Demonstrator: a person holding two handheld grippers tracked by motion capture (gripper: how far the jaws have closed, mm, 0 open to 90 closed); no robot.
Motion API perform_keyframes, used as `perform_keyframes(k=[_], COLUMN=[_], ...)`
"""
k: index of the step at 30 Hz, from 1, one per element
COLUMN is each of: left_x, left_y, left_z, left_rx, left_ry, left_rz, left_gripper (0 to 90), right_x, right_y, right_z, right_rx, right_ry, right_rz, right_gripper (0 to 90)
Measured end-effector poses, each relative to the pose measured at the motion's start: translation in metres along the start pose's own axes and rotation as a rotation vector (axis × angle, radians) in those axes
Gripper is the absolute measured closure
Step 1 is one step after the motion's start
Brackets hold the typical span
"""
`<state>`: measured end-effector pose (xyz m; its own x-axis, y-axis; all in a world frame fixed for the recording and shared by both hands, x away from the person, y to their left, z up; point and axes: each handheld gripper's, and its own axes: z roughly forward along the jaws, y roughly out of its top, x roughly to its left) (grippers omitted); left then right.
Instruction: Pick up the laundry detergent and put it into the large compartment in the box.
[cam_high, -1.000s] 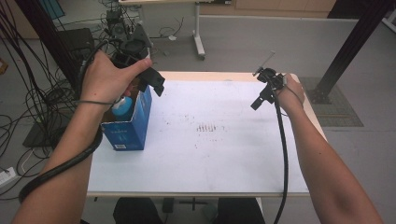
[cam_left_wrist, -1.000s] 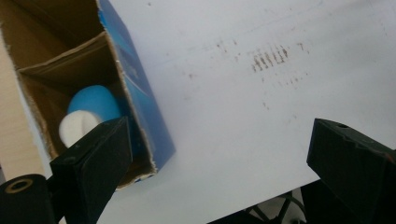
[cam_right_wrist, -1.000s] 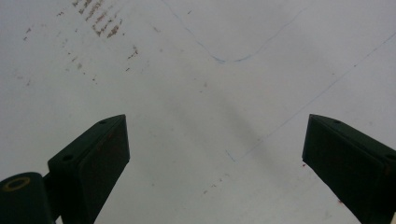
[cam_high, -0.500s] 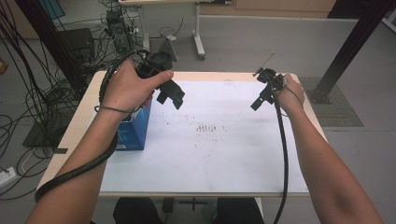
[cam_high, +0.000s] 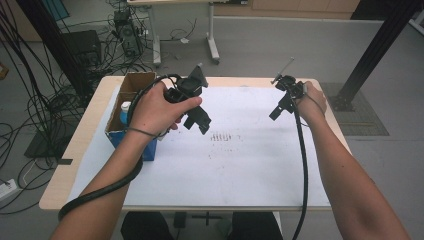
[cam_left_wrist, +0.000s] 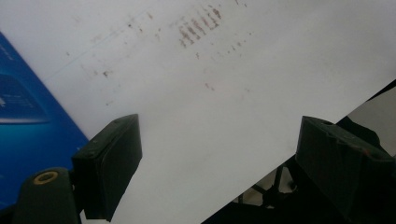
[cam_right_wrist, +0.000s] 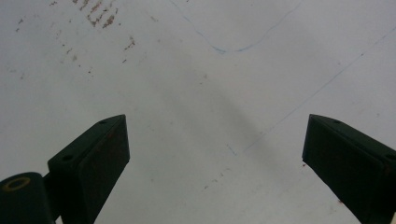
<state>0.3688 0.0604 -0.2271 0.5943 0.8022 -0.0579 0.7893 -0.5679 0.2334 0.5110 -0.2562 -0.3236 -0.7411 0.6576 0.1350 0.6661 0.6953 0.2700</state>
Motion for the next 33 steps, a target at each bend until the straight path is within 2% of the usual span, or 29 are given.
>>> perform_keyframes(k=[4,9,15,22,27,33], left_x=[-0.003,-0.005,-0.006,-0.005,-0.003,-0.002], left_y=[-0.002,-0.005,-0.008,-0.014,-0.017,-0.02], left_z=[0.015,0.034,0.059,0.09,0.102,0.108], left_rx=[0.016,0.019,0.02,0.058,0.068,0.072], left_ry=[0.025,0.038,0.026,0.015,0.019,0.026], left_rz=[0.02,0.021,0.006,-0.028,-0.042,-0.057], left_gripper=[14.4,13.0,12.5,12.6,12.6,12.5], right_x=[0.0,0.0,0.001,0.0,-0.001,-0.001], right_y=[-0.001,0.0,0.0,-0.001,-0.002,-0.002], right_z=[0.0,0.0,0.002,0.007,0.006,0.006], right_rx=[-0.001,0.0,0.004,0.015,0.017,0.02], right_ry=[0.002,-0.003,0.001,0.004,-0.002,-0.002], right_rz=[0.001,-0.001,-0.002,0.0,0.001,0.006], right_gripper=[7.1,7.1,7.1,7.1,7.1,7.1])
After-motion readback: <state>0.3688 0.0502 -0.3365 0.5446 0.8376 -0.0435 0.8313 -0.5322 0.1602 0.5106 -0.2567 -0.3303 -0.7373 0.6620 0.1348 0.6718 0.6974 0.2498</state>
